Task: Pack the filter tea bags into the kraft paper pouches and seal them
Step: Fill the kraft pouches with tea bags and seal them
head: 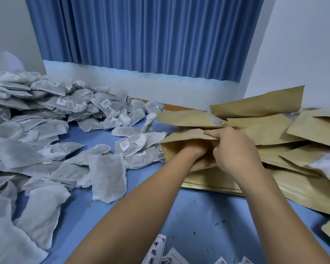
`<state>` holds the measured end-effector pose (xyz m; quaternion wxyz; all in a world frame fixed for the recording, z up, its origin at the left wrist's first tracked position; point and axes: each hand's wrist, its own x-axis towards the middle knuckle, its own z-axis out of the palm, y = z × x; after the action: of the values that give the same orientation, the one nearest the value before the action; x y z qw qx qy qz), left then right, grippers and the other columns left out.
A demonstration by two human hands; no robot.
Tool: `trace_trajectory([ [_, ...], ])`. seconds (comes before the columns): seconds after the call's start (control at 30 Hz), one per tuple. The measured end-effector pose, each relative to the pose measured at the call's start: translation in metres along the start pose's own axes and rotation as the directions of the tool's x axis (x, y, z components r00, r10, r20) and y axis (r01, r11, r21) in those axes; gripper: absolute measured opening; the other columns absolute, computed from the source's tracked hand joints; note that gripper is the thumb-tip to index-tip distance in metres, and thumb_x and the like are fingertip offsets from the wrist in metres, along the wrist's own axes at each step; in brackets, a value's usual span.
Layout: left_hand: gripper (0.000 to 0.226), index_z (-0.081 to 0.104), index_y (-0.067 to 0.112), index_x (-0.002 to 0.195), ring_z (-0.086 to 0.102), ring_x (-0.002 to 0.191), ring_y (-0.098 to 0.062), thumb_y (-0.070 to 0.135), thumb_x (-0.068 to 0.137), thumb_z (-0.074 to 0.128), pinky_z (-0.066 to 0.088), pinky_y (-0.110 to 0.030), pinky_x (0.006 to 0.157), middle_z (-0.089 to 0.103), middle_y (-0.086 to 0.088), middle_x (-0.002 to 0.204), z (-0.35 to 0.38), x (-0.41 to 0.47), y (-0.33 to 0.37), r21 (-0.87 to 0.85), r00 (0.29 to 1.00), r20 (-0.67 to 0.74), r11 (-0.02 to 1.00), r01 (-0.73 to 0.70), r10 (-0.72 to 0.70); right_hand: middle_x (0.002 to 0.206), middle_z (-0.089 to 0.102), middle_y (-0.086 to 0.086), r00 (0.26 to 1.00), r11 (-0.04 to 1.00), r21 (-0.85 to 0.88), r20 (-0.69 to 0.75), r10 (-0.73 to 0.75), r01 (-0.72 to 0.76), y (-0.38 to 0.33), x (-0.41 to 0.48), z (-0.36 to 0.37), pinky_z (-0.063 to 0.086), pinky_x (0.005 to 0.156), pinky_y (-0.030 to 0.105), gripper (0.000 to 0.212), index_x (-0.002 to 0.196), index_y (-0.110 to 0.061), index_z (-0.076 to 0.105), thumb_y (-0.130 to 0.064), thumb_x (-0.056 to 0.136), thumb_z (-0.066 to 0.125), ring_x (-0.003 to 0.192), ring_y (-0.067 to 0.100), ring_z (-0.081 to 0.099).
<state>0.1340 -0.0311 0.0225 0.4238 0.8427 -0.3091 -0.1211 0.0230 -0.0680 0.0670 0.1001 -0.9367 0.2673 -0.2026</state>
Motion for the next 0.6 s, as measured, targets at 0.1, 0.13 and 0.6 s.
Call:
trace_trajectory([
  [0.1, 0.033, 0.059, 0.005, 0.131, 0.054, 0.126, -0.033, 0.008, 0.100, 0.049, 0.042, -0.038, 0.108, 0.061, -0.018, 0.133, 0.005, -0.024, -0.007, -0.037, 0.956, -0.099, 0.959, -0.280, 0.275, 0.122, 0.063, 0.011, 0.998, 0.998, 0.029, -0.032, 0.048, -0.047, 0.003, -0.001, -0.001, 0.048, 0.087, 0.036, 0.060, 0.132, -0.049, 0.059, -0.009, 0.087, 0.051, 0.110, 0.036, 0.058],
  [0.13, 0.027, 0.067, 0.011, 0.119, 0.062, 0.112, -0.031, 0.014, 0.097, 0.051, 0.050, -0.040, 0.094, 0.068, -0.014, 0.118, 0.002, -0.036, -0.013, 0.092, 0.892, -0.225, 0.919, -0.382, 0.393, 0.122, 0.063, 0.011, 0.997, 0.998, 0.031, -0.042, 0.059, -0.057, 0.004, -0.001, -0.001, 0.048, 0.087, 0.036, 0.059, 0.132, -0.048, 0.059, -0.010, 0.087, 0.052, 0.110, 0.036, 0.059],
  [0.6, 0.032, 0.056, 0.026, 0.120, 0.059, 0.106, -0.031, 0.019, 0.090, 0.047, 0.046, -0.040, 0.079, 0.066, -0.002, 0.109, -0.062, -0.050, -0.133, 0.187, 0.855, -0.518, 0.973, 0.135, -0.019, 0.112, 0.064, 0.010, 0.997, 0.995, -0.062, -0.026, 0.073, -0.075, -0.004, -0.005, 0.004, 0.048, 0.079, 0.035, 0.058, 0.135, -0.046, 0.058, -0.008, 0.091, 0.054, 0.103, 0.034, 0.061],
])
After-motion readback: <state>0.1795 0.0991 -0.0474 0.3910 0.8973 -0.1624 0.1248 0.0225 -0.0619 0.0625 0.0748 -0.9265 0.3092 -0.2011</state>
